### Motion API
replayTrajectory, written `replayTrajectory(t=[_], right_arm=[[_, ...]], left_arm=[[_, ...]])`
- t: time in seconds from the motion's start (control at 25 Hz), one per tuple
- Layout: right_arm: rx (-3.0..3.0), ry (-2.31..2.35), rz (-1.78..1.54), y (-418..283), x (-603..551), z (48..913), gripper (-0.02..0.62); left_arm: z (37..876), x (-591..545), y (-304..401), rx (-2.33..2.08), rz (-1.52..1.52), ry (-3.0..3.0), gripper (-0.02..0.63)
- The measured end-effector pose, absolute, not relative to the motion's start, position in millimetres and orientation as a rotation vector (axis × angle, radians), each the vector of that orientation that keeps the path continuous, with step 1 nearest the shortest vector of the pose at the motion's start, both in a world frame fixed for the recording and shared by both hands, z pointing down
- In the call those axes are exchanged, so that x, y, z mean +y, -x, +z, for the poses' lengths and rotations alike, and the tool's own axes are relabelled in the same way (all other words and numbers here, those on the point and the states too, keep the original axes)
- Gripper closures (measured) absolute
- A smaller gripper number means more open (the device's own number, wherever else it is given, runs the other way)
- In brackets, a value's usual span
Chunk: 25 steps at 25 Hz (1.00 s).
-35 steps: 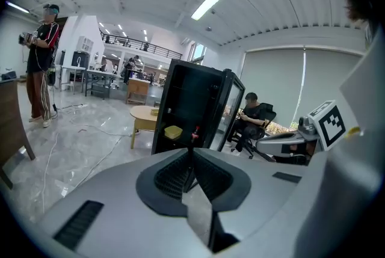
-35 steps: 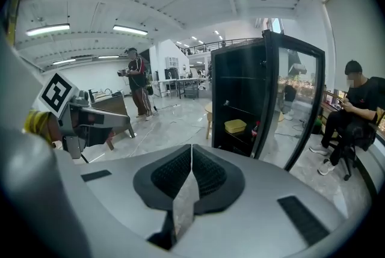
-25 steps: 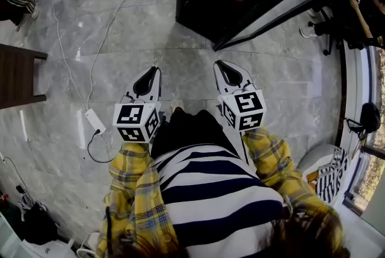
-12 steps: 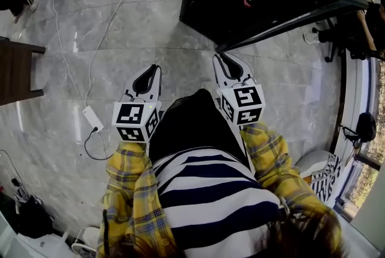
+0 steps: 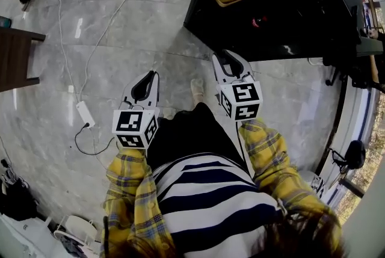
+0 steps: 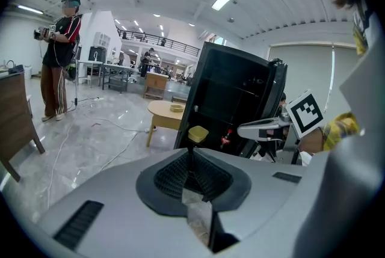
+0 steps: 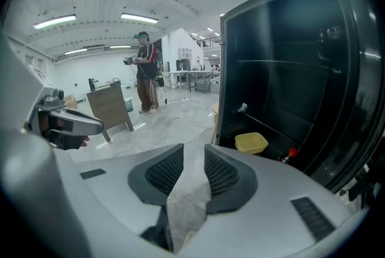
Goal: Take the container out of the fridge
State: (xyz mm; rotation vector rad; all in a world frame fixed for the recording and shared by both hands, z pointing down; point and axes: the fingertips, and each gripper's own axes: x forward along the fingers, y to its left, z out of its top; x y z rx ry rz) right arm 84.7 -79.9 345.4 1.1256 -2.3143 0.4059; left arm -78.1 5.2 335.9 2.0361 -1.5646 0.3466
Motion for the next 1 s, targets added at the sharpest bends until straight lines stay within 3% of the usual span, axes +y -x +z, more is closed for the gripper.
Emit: replayTrajectory(t=[1.0], right_arm=[[-2.122, -1.009, 0.173, -89, -282, 474, 0.491]], left_arm=[[437, -98, 72, -1.677, 0.321, -1.815, 0.569]])
